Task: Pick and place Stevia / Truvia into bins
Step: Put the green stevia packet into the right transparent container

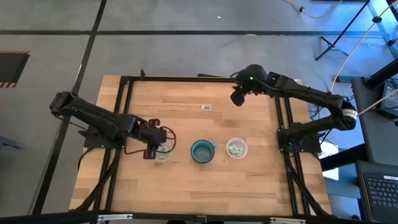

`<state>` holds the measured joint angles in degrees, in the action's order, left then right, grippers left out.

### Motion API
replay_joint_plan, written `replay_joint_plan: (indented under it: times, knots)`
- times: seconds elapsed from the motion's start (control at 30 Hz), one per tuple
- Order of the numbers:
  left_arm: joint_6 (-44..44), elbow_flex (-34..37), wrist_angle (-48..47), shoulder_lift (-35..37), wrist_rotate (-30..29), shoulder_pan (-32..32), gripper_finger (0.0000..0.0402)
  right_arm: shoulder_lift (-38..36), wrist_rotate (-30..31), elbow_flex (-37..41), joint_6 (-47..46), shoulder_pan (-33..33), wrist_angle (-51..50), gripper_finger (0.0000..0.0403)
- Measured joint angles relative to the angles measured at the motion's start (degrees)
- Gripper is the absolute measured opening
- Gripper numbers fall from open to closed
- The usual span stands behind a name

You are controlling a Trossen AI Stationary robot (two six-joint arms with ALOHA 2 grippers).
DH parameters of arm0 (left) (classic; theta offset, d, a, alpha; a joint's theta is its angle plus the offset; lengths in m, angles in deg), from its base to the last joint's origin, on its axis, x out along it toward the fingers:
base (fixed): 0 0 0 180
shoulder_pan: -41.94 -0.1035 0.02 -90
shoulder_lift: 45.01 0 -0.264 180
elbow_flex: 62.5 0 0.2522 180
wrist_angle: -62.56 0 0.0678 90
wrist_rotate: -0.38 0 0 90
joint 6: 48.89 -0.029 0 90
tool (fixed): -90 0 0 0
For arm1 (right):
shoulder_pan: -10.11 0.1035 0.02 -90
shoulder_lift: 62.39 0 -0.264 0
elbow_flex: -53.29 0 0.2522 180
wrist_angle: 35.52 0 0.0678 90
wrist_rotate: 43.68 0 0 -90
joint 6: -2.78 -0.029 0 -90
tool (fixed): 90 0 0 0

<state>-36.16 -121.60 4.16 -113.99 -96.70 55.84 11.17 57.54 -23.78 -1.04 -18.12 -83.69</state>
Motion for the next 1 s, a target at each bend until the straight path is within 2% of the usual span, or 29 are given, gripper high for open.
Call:
replay_joint_plan:
  times: [0.1,0.23,0.37,0.53,0.67,0.77,0.9,1.0]
  knots:
    - [-5.07,0.00,1.63,3.19,-0.62,-3.13,0.0104,0.00,-5.32,0.00,5.40,0.07,6.67,0.0129]
    - [-11.89,0.00,5.46,7.58,1.29,-9.72,0.0101,0.32,-6.72,0.00,9.51,0.02,12.46,0.0129]
    - [-17.69,0.00,7.60,11.06,6.69,-17.54,0.0098,2.70,-5.91,0.00,13.06,0.02,14.27,0.0129]
    - [-23.74,0.00,9.64,13.41,13.35,-27.14,0.0095,8.22,-6.04,0.00,12.97,0.02,16.33,0.0129]
    - [-27.78,0.00,11.51,13.75,19.16,-34.32,0.0095,13.76,-7.90,-0.01,13.81,0.00,17.94,0.0129]
    - [-29.85,0.41,12.41,13.77,24.25,-39.54,0.0095,17.81,-11.60,-0.61,17.79,0.00,16.70,0.0129]
    - [-30.98,5.96,19.12,14.37,32.23,-46.14,0.0095,22.51,-14.00,-2.72,19.61,0.02,16.54,0.0129]
    - [-31.02,11.21,26.49,14.52,36.10,-50.19,0.0095,25.71,-14.20,-5.10,21.29,0.00,14.78,0.0129]
